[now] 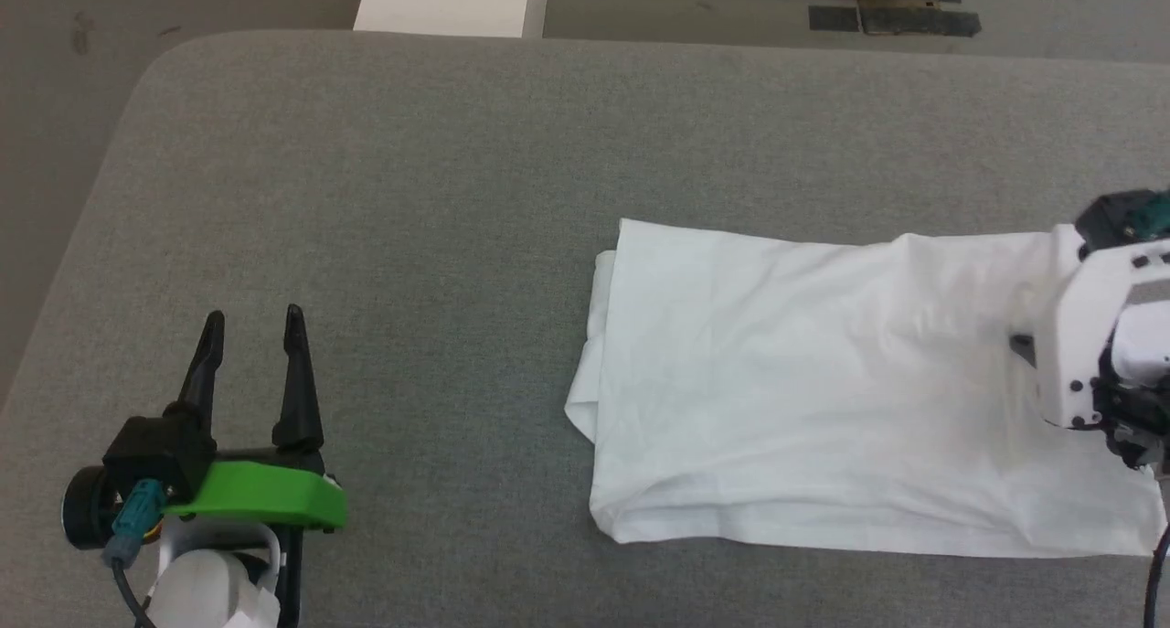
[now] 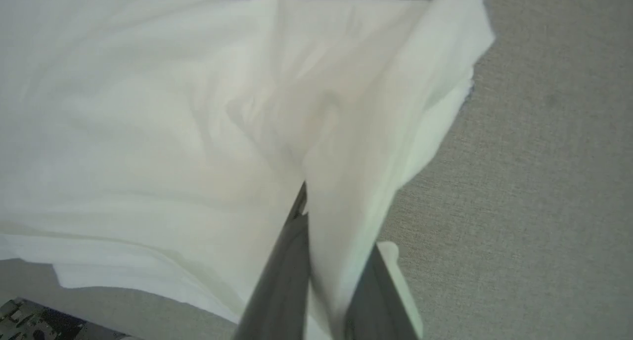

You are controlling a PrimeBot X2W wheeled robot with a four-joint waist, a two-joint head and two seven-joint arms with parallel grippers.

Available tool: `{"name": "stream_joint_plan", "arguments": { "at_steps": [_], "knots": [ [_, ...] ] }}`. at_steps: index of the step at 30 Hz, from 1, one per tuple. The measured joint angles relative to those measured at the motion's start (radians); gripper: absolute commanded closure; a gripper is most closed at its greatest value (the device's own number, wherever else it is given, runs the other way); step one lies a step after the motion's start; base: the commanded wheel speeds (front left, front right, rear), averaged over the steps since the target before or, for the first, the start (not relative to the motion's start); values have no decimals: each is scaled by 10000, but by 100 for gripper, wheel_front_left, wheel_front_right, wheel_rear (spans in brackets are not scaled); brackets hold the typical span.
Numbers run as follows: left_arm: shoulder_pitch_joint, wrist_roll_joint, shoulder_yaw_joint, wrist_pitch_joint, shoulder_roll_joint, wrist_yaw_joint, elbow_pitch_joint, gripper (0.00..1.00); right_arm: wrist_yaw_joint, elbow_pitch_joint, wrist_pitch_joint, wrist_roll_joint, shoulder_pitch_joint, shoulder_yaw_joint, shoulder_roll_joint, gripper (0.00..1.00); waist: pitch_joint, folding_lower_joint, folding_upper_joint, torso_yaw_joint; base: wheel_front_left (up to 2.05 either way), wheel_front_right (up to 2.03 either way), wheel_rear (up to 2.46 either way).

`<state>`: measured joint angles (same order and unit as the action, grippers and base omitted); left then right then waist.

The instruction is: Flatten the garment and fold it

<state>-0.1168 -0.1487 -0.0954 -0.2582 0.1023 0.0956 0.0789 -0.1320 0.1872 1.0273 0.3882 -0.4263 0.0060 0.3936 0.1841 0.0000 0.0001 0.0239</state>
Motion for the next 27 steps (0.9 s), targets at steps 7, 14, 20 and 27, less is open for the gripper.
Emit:
{"name": "stream_joint_plan", "arguments": {
  "at_steps": [7, 14, 20, 27],
  "knots": [
    [91, 13, -4, 0, -94, 17, 19, 0, 0, -2002, 1099, 472, -4, 821, -384, 100, -178, 0, 0, 91, 0, 0, 0],
    [106, 29, 56, 0, -127, 104, 27, 0, 0, -1831, 550, 493, -316, 1716, -1563, 100, -18, 0, 0, 269, 0, 0, 0],
    [58, 31, 178, 0, -150, 188, 115, 0, 0, -291, -472, 249, -1041, 2426, -2291, 100, 279, 0, 0, 578, 0, 0, 0],
    [-12, 29, 282, 0, -161, 224, 174, 0, 0, 1427, -1346, -10, -1725, 2769, -2859, 100, 686, 0, 0, 924, 0, 0, 0]
  ]
}}
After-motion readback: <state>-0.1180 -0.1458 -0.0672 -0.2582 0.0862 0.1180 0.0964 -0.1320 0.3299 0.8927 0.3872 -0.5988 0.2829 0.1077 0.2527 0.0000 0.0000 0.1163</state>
